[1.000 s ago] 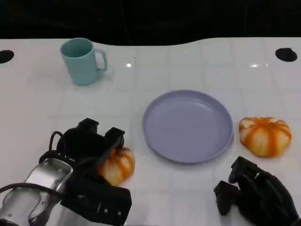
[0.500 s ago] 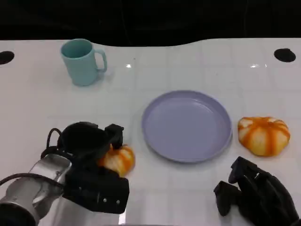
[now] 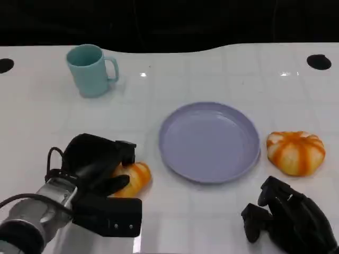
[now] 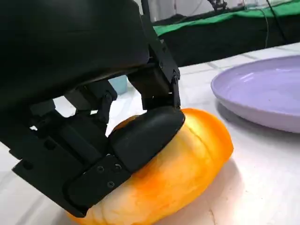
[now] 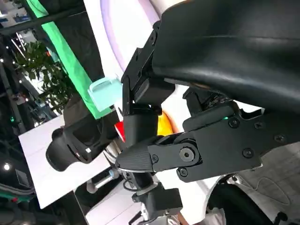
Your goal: Grasp the bread from the table and place it into the plate.
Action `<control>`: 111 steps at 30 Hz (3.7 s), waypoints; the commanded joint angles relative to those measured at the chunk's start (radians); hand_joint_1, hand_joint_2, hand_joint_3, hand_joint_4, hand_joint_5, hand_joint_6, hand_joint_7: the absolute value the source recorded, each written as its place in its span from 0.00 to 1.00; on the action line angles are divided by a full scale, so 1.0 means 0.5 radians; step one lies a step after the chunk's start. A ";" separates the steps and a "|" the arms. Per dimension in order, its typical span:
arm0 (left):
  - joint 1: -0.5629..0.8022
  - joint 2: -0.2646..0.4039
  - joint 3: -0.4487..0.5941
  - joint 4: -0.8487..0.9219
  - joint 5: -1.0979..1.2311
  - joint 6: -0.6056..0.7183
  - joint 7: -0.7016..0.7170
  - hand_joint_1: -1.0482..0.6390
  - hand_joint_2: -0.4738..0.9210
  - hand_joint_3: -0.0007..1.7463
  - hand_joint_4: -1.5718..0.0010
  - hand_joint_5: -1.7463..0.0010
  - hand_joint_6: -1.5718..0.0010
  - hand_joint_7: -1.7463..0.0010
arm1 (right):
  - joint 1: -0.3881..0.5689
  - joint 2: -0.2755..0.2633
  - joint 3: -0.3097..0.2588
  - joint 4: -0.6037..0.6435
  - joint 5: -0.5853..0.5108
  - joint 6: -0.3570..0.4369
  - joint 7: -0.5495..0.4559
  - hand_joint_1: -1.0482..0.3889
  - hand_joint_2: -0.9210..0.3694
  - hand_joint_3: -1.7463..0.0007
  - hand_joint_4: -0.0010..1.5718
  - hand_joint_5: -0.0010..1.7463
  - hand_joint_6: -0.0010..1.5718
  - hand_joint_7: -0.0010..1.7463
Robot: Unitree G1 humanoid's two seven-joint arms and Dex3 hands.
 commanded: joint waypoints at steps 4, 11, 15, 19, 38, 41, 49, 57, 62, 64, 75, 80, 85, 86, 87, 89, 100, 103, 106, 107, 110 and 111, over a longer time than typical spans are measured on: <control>0.054 -0.010 -0.085 0.222 0.003 -0.061 0.083 0.00 0.63 1.00 0.04 0.00 0.16 0.07 | -0.001 -0.031 -0.019 0.004 0.026 0.014 0.005 0.33 0.00 0.88 0.49 0.99 0.43 0.82; 0.051 0.005 -0.098 0.243 -0.021 -0.143 0.292 0.00 0.65 1.00 0.00 0.00 0.13 0.00 | -0.003 -0.031 -0.019 0.023 0.020 -0.016 0.020 0.33 0.00 0.88 0.48 0.99 0.44 0.81; 0.055 0.005 -0.070 0.250 -0.062 -0.212 0.448 0.00 0.72 1.00 0.00 0.00 0.09 0.00 | -0.001 -0.032 -0.017 0.020 0.015 -0.021 0.016 0.33 0.00 0.87 0.48 0.99 0.43 0.81; 0.064 0.010 -0.055 0.215 -0.069 -0.226 0.605 0.00 0.75 1.00 0.00 0.00 0.06 0.00 | -0.001 -0.026 -0.020 0.020 0.024 -0.013 0.017 0.33 0.00 0.87 0.48 0.99 0.43 0.83; 0.087 0.069 0.273 -0.224 -0.201 -0.280 0.747 0.08 0.92 1.00 0.00 0.00 0.05 0.00 | -0.024 -0.030 -0.026 0.053 0.014 -0.016 -0.003 0.32 0.00 0.88 0.49 0.98 0.44 0.81; 0.086 0.067 0.286 -0.232 -0.194 -0.280 0.740 0.08 0.92 1.00 0.00 0.00 0.06 0.00 | -0.024 -0.030 -0.025 0.053 0.012 -0.017 -0.004 0.32 0.00 0.88 0.49 0.98 0.44 0.81; -0.197 -0.001 0.260 -0.153 -0.172 -0.300 0.670 0.11 0.80 0.95 0.00 0.00 0.13 0.00 | -0.036 -0.034 -0.023 0.094 0.000 -0.043 0.008 0.33 0.00 0.87 0.48 1.00 0.43 0.84; -0.434 -0.168 0.197 0.039 -0.146 -0.302 0.677 0.10 0.91 0.73 0.01 0.00 0.30 0.00 | -0.027 -0.036 -0.026 0.084 0.014 -0.024 0.009 0.33 0.00 0.88 0.49 1.00 0.43 0.84; -0.543 -0.263 0.131 0.160 -0.130 -0.334 0.670 0.09 0.95 0.70 0.02 0.00 0.31 0.00 | -0.023 -0.038 -0.024 0.077 0.012 -0.022 0.007 0.33 0.00 0.87 0.49 0.99 0.43 0.83; -0.590 -0.302 0.094 0.211 -0.117 -0.327 0.636 0.08 0.97 0.69 0.02 0.00 0.29 0.00 | -0.015 -0.034 -0.020 0.067 0.001 -0.037 -0.006 0.33 0.00 0.87 0.49 0.99 0.43 0.83; -0.720 -0.528 -0.079 0.470 -0.075 -0.252 0.491 0.05 0.99 0.57 0.00 0.00 0.25 0.00 | -0.003 -0.031 -0.015 0.056 0.003 -0.040 -0.008 0.33 0.00 0.87 0.49 0.98 0.42 0.84; -0.772 -0.596 -0.122 0.545 -0.080 -0.140 0.229 0.04 1.00 0.53 0.14 0.00 0.44 0.00 | 0.003 -0.027 -0.008 0.040 0.001 -0.033 -0.019 0.32 0.00 0.88 0.49 0.98 0.42 0.84; -0.804 -0.599 -0.167 0.540 -0.079 -0.090 -0.129 0.01 0.96 0.48 0.73 0.00 0.96 0.13 | 0.007 -0.026 -0.009 0.028 0.011 -0.019 -0.022 0.33 0.00 0.87 0.49 0.98 0.42 0.84; -0.803 -0.594 -0.174 0.531 -0.079 -0.084 -0.189 0.00 0.98 0.43 0.86 0.00 0.98 0.23 | 0.009 -0.027 -0.010 0.025 0.011 -0.018 -0.022 0.33 0.00 0.87 0.49 0.98 0.42 0.84; -0.801 -0.590 -0.179 0.521 -0.079 -0.075 -0.230 0.00 0.99 0.39 0.93 0.04 0.99 0.33 | 0.009 -0.027 -0.011 0.024 0.013 -0.018 -0.020 0.33 0.00 0.87 0.49 0.98 0.42 0.84; -0.794 -0.582 -0.185 0.500 -0.075 -0.051 -0.278 0.00 1.00 0.36 0.99 0.12 1.00 0.56 | 0.010 -0.031 -0.011 0.024 0.014 -0.015 -0.015 0.33 0.00 0.87 0.49 0.98 0.42 0.84; -0.670 -0.455 -0.067 0.309 -0.229 -0.159 -0.449 0.00 1.00 0.38 1.00 0.20 0.98 0.99 | 0.034 -0.030 -0.016 -0.009 0.019 0.001 -0.018 0.32 0.00 0.88 0.49 0.98 0.43 0.84; -0.554 -0.399 0.056 0.222 -0.398 -0.325 -0.491 0.00 1.00 0.37 1.00 0.06 0.99 0.71 | 0.045 -0.029 -0.015 -0.031 0.024 0.018 -0.022 0.33 0.00 0.88 0.49 0.99 0.43 0.83; -0.376 -0.385 0.259 0.124 -0.687 -0.538 -0.566 0.00 1.00 0.30 0.98 0.01 1.00 0.31 | 0.052 -0.026 -0.017 -0.040 0.035 0.033 -0.021 0.33 0.00 0.88 0.49 0.99 0.43 0.83; -0.306 -0.402 0.354 0.092 -0.840 -0.606 -0.648 0.00 1.00 0.27 0.94 0.03 0.99 0.25 | 0.054 -0.025 -0.018 -0.046 0.041 0.043 -0.021 0.33 0.00 0.88 0.49 0.99 0.43 0.83; -0.111 -0.499 0.623 0.016 -1.383 -0.770 -1.087 0.00 1.00 0.13 0.63 0.21 0.78 0.28 | 0.060 -0.029 -0.017 -0.058 0.045 0.048 -0.021 0.32 0.00 0.88 0.49 0.99 0.44 0.82; -0.070 -0.522 0.679 -0.002 -1.510 -0.803 -1.212 0.00 1.00 0.11 0.53 0.29 0.68 0.35 | 0.062 -0.030 -0.016 -0.060 0.044 0.046 -0.022 0.32 0.00 0.88 0.49 0.99 0.44 0.82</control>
